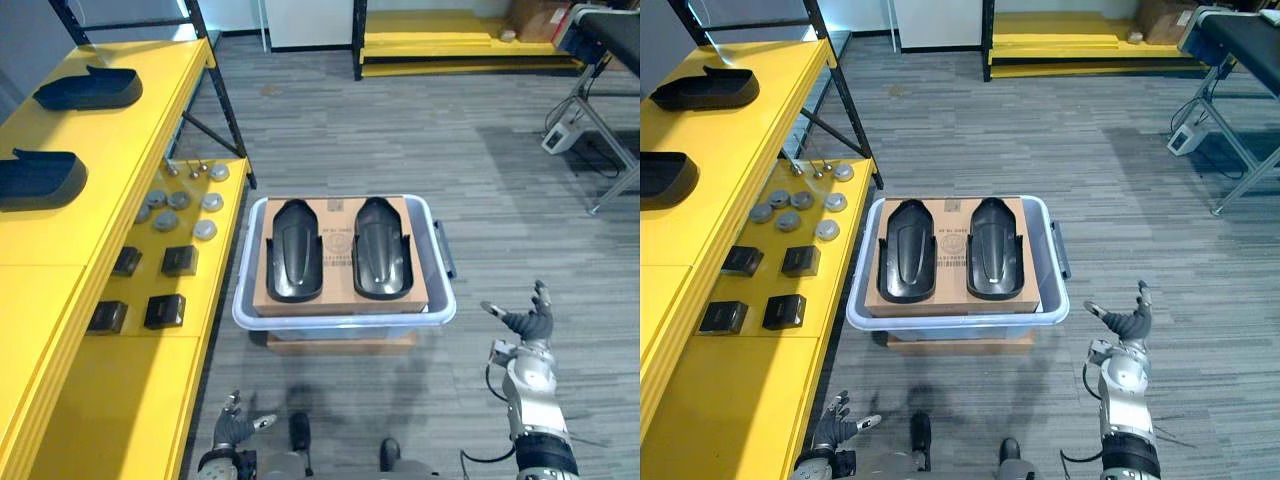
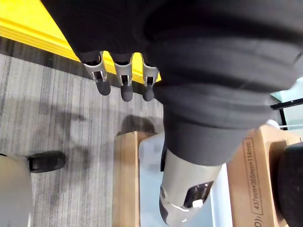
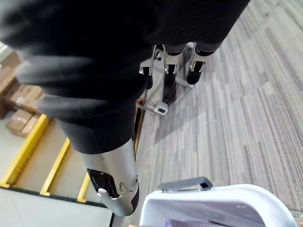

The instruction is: Walk over and take plastic housings, then place them on the shelf

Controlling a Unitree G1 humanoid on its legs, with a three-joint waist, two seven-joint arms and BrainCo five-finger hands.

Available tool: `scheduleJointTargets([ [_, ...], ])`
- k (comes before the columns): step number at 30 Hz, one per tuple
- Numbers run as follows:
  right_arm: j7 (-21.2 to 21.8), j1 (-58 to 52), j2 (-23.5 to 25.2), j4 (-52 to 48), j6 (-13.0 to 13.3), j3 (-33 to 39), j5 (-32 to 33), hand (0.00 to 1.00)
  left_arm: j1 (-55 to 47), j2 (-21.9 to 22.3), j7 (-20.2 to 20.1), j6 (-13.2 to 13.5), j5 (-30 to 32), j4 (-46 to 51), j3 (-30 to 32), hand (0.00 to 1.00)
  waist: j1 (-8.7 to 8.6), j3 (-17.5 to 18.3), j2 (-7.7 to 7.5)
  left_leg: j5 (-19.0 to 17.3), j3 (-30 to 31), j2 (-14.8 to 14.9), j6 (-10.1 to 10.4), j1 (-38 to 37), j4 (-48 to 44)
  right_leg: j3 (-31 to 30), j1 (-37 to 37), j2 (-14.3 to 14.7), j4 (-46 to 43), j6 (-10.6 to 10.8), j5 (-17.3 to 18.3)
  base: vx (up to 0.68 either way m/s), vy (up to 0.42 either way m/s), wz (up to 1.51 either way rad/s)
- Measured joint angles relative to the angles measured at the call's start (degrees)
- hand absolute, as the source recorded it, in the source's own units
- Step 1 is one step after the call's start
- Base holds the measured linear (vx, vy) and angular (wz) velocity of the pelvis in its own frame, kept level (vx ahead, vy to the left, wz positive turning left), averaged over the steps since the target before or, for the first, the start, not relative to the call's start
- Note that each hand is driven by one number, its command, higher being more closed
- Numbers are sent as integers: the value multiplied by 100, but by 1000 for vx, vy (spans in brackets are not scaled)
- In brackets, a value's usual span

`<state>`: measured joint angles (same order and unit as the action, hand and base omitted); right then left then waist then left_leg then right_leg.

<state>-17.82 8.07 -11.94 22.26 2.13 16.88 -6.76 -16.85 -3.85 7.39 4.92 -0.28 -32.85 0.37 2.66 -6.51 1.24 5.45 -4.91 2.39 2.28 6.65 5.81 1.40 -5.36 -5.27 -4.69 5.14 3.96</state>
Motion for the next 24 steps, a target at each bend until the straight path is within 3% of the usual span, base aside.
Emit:
scheduleJointTargets([
  [7, -107, 1126, -166, 1146, -138, -256, -54, 0, 122, 5, 21, 62, -4, -2, -96, 0, 137, -316, 15, 196, 215, -152, -224, 273, -39, 166, -68, -102, 109, 27, -125, 47, 27, 15],
  [15, -224, 2881, -367, 2433, -148, -629, 74, 0, 355, -27, 94, 184, -138, 12, -433, 0, 336, -854, 91, 279, 390, -196, -237, 577, -41, 314, -291, -103, 87, 16, -136, 42, -10, 12],
  [20, -274, 3442, -601, 3050, -170, -667, 189, 0, 616, -27, 175, 211, -199, 15, -491, 0, 395, -1205, 160, 370, 514, -205, -222, 772, -40, 401, -455, -103, 47, 5, -148, -13, -1, 10],
  [21, -303, 3610, -672, 3301, -254, -660, 212, 100, 683, -32, 206, 211, -257, 13, -507, 0, 399, -1301, 162, 393, 576, -209, -195, 783, -40, 420, -471, -105, 23, 2, -150, -14, 0, 8],
  [24, -342, 3958, -776, 3797, -376, -649, 269, 100, 744, -38, 298, 213, -373, 28, -608, 0, 381, -1335, 168, 450, 634, -156, -218, 895, -39, 471, -577, -92, -28, -43, -179, -21, -11, 10],
])
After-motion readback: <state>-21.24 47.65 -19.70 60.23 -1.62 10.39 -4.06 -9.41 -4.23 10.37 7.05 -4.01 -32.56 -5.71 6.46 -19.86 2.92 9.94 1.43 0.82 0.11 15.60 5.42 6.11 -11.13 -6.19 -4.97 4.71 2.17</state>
